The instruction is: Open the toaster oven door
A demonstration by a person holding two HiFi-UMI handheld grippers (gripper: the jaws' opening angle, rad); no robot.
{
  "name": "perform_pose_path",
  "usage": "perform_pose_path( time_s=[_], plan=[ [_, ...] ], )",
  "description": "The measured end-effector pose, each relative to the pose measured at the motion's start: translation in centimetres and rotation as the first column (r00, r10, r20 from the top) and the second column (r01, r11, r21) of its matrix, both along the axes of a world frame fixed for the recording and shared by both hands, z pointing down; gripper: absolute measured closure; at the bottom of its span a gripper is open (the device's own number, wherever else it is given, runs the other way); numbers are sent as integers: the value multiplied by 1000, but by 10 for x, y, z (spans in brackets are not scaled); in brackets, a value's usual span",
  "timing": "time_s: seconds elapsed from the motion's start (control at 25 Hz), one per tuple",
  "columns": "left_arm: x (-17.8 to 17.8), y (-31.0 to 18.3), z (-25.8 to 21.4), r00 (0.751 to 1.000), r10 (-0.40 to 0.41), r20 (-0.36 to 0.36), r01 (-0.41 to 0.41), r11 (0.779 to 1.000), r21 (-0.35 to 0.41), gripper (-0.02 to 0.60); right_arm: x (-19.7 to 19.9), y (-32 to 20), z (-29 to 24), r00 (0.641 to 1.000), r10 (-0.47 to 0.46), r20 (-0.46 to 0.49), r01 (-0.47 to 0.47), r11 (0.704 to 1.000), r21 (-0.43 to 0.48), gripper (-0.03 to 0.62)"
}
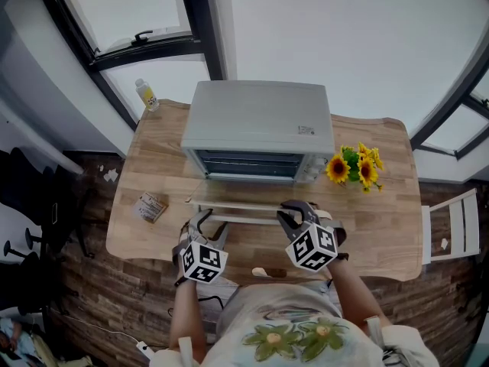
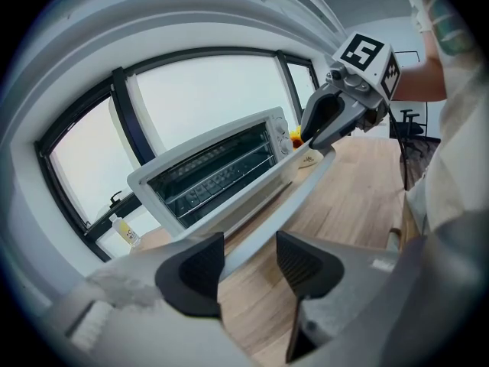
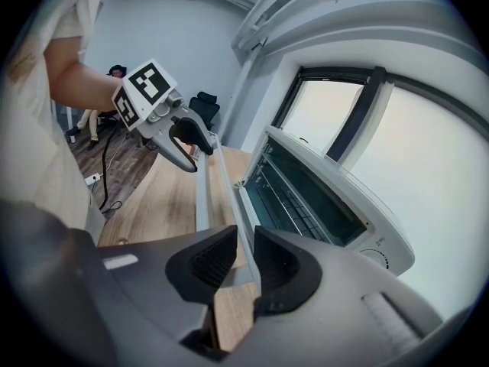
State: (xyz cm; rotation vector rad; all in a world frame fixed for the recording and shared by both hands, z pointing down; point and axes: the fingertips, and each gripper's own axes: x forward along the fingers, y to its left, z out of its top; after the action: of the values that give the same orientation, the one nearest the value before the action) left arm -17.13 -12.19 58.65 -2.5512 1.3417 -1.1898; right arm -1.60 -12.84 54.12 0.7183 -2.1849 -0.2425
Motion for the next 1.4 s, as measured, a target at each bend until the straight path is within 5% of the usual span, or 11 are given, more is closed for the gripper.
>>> perform_pose_path(
  time_s=[1.4],
  plan=[
    [-1,16,26,999,-24,38,26,999,-35,359,-2,19,23,999,-30,13,31,999,-34,523]
  ],
)
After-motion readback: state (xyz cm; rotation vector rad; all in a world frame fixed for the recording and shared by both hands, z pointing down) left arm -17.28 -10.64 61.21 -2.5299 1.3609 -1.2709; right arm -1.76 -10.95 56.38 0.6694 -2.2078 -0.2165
